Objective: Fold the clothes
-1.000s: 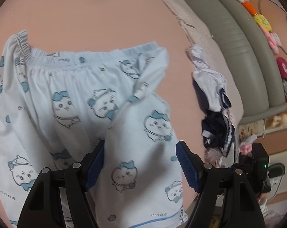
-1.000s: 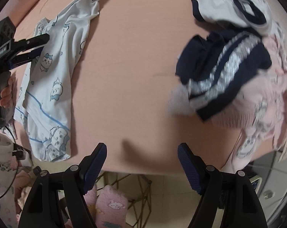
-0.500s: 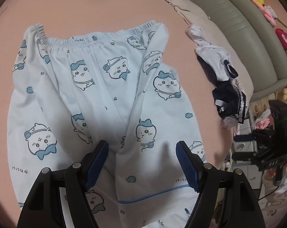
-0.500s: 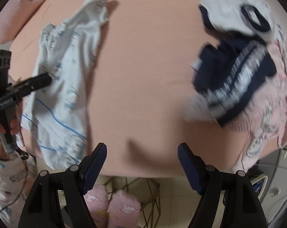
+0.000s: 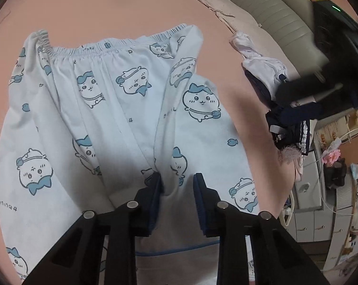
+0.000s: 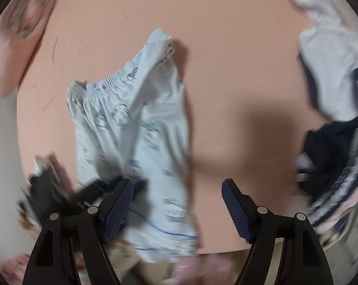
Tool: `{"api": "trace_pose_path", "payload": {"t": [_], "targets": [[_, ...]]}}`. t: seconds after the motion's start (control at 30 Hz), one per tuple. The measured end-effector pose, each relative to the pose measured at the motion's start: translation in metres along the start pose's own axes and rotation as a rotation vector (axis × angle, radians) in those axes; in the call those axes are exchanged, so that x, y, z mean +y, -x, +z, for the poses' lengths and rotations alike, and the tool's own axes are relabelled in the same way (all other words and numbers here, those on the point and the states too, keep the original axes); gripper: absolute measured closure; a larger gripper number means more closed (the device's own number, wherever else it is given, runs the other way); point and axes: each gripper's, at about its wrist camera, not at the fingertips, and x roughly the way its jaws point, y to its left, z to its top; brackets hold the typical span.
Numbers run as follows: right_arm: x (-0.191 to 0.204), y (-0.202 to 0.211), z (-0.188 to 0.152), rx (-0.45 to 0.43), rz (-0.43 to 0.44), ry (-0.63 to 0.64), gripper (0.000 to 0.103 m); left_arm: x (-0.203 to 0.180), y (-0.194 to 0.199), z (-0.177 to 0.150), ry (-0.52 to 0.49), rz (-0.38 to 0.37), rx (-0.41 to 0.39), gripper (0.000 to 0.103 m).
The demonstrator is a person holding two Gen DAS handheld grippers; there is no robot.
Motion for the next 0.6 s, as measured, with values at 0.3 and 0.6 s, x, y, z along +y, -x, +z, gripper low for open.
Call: {"api": "trace_pose_path", "payload": {"t": [0.3, 0.6], "targets": [[0.038, -0.027, 0.047, -0.052, 0.059, -0.096, 0.026, 0.002, 0.0, 0.003, 0.046, 0.007, -0.007, 0.088], [0.054, -0.038, 0.062, -0.136, 0.007, 0.016, 0.027, -0.025, 0.002, 0.004, 0.003, -0.035, -0.012, 0.089]]}}
